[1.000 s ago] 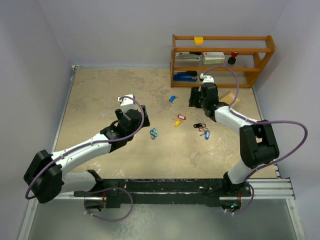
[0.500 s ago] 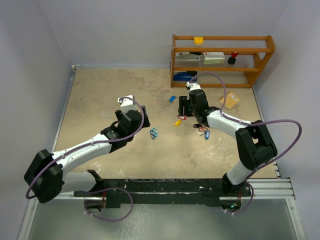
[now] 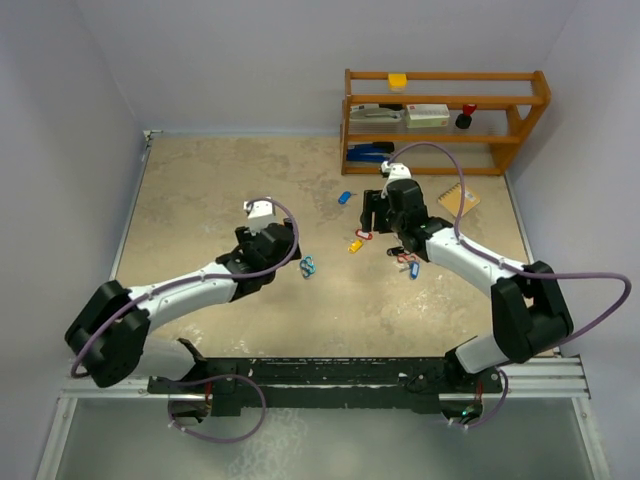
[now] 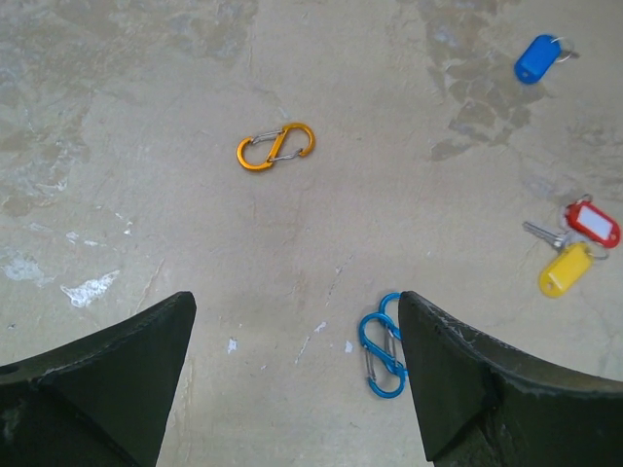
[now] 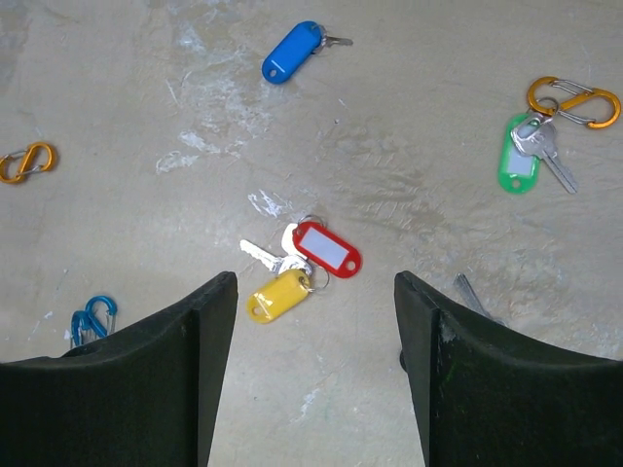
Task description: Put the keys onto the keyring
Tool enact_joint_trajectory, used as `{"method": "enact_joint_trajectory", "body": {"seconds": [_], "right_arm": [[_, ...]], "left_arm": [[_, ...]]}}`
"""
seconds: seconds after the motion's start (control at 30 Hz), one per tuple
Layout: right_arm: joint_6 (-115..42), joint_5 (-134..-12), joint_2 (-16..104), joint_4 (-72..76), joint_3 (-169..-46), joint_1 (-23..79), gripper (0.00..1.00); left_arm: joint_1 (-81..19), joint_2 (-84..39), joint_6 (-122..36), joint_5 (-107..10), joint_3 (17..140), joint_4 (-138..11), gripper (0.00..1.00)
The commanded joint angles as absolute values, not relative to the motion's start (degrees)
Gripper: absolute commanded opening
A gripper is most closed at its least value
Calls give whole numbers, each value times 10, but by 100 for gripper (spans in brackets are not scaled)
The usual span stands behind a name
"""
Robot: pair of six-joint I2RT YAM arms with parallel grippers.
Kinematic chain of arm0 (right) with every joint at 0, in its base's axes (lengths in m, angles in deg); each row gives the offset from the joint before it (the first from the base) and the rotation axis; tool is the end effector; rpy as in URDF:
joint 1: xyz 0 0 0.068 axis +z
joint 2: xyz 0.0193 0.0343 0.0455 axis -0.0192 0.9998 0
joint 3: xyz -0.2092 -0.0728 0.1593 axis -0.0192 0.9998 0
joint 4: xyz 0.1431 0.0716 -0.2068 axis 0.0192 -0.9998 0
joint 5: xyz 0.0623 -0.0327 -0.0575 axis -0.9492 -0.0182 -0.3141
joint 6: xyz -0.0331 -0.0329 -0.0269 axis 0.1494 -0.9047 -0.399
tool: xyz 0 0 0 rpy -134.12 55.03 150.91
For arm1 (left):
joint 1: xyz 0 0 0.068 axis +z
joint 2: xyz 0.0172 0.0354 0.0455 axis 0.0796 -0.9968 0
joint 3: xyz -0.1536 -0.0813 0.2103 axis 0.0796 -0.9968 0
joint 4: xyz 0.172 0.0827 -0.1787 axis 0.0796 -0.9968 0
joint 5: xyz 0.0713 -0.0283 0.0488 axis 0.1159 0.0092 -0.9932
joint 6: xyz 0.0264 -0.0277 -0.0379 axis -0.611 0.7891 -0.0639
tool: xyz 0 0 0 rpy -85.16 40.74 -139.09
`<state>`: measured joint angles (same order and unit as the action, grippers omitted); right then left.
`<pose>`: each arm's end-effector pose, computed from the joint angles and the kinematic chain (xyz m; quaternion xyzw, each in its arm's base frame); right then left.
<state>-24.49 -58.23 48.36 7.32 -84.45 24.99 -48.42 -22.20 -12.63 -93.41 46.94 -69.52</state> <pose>0.3017 0.1431 0.2429 -0.0235 0.8571 0.1477 0.4930 0.2086 -0.1709 0.2175 -0.1250 0.8553 -0.0756 0.4971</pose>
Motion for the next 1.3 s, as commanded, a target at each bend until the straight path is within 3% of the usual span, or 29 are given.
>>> {"method": "enact_joint_trajectory", "body": {"seconds": [0.0, 0.4, 1.27], "right_arm": [[-252, -575, 462, 67, -840, 252, 69], [-252, -582, 440, 64, -817, 252, 69], [-242, -585, 429, 60, -808, 252, 70]], "left_arm": [[-478, -270, -127, -948, 510, -683, 82], [-485, -344, -106, -867, 540, -674, 81], [-556, -392, -59, -877, 526, -674, 81]]}}
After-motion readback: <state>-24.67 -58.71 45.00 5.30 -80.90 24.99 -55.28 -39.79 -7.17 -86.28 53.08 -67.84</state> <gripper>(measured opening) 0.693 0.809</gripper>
